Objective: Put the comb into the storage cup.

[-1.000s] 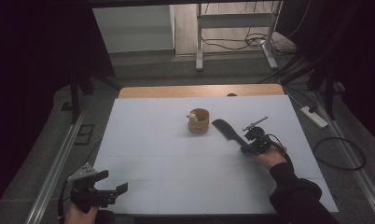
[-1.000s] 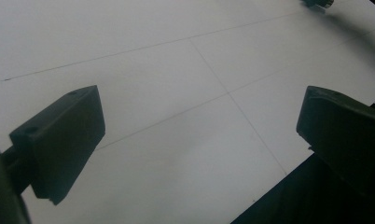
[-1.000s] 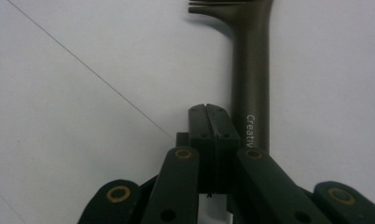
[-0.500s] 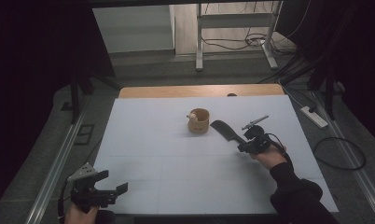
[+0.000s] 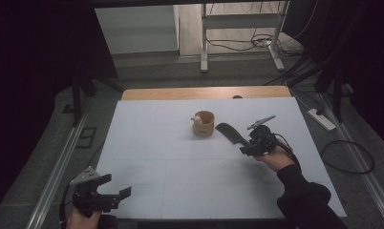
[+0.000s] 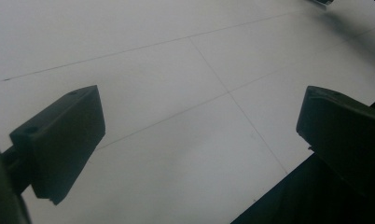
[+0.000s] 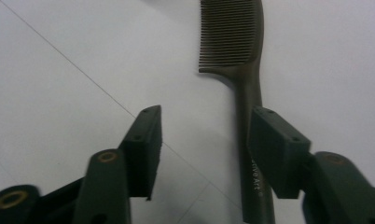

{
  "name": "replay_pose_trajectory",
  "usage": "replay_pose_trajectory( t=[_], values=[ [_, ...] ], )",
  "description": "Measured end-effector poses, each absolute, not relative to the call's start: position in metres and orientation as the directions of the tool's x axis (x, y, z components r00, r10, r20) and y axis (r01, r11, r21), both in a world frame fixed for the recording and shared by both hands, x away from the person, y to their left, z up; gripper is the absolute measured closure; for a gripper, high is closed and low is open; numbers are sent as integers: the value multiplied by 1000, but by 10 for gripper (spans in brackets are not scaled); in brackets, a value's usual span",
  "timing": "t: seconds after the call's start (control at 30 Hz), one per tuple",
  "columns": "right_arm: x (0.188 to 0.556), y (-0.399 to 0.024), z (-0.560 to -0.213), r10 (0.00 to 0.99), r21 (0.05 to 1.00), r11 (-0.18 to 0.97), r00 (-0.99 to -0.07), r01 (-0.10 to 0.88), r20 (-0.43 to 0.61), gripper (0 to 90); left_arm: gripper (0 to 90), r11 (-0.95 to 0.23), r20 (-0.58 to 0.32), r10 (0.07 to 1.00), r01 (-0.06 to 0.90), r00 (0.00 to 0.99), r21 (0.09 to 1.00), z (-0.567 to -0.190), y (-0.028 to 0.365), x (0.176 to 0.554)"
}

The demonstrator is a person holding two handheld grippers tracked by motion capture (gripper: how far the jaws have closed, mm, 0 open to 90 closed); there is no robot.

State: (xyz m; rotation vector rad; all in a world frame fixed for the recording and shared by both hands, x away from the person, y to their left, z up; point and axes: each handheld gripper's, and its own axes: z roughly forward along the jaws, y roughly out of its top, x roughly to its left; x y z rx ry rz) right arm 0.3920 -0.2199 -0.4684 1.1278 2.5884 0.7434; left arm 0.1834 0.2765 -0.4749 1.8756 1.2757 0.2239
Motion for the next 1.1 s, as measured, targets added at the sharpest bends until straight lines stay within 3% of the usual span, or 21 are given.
replay_pose_trajectory(
  t=[0.3,0.73,1.1],
  values=[
    [399,-223,-467,747,515,578,-664,633,-23,240,17,-135,-291,835,686,467,715,-475,276,183],
    [410,-233,-469,781,523,534,-624,665,-3,80,18,-131,-295,835,688,465,714,-475,277,184],
    [417,-238,-469,788,520,533,-615,667,-19,0,18,-130,-297,835,690,464,712,-475,276,184]
  ],
)
